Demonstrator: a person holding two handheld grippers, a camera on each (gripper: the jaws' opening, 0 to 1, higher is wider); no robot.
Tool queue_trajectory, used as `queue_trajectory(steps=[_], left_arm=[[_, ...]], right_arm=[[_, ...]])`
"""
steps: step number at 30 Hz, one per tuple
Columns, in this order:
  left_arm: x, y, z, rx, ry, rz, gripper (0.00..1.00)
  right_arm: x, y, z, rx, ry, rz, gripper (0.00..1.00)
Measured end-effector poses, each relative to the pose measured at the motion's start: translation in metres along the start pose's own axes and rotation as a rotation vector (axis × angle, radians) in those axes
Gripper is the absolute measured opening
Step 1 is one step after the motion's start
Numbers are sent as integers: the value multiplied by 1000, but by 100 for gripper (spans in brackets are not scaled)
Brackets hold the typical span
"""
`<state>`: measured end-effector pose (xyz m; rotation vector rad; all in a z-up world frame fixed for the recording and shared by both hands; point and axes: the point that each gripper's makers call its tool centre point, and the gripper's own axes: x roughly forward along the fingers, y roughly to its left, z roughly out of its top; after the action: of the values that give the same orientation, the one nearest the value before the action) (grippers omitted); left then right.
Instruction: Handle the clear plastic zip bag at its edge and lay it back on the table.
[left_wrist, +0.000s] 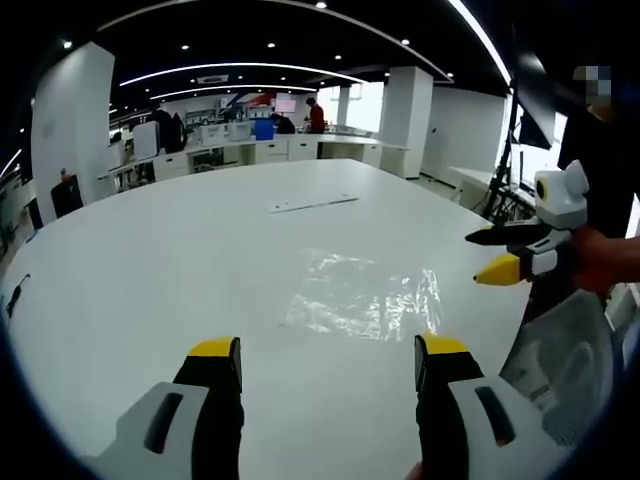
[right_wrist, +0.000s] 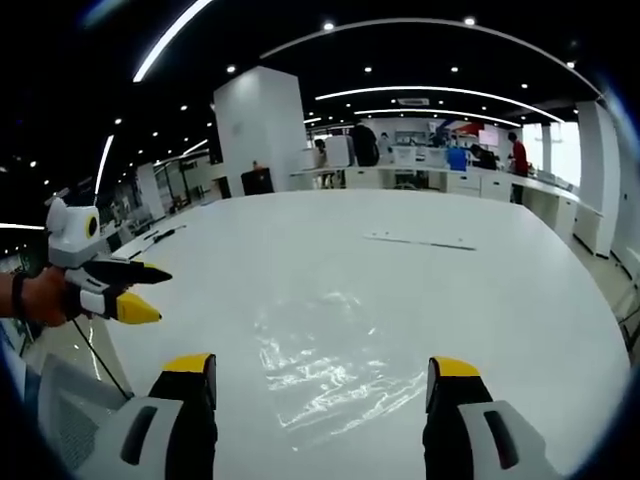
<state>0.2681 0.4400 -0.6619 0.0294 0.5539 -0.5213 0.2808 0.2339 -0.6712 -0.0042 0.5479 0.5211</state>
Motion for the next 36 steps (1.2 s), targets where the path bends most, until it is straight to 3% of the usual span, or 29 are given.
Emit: queue_trajectory(steps=[24,36], left_arm=[[-1,2,-5,13,12,-5,70],[-5,-2,-10,16,20,-1,69]], right_arm=[[59,29,22,-36,17,96,83],[101,51,10,-52,78,156,79]])
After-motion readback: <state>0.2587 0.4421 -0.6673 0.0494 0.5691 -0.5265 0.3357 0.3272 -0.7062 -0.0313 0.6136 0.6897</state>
